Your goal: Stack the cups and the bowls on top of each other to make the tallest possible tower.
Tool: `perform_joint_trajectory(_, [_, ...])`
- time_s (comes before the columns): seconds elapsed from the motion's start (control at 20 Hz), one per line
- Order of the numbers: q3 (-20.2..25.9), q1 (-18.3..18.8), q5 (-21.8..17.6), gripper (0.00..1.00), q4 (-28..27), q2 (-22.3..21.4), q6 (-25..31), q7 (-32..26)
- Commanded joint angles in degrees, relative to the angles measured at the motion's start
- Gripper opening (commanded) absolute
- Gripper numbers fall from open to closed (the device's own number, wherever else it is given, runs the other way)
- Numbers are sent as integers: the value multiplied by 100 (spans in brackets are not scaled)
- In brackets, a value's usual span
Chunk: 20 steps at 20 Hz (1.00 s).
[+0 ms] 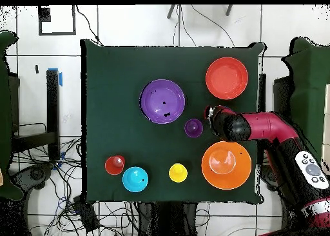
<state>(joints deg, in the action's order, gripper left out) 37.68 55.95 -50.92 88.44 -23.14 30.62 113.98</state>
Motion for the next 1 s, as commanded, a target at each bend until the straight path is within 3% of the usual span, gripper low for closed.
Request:
perform_joint_trajectory(0.05, [-490, -322, -503, 100, -427, 287, 314, -991])
perform_joint_trajectory(0.1, [-528, -346, -501, 0, -416, 276, 255, -944])
perform_joint_trajectory(0.45, [-484, -360, -435, 0, -428, 280, 296, -1031])
perform_joint_trajectory(1.0, [-496, -438, -223, 0, 14, -160, 424, -888])
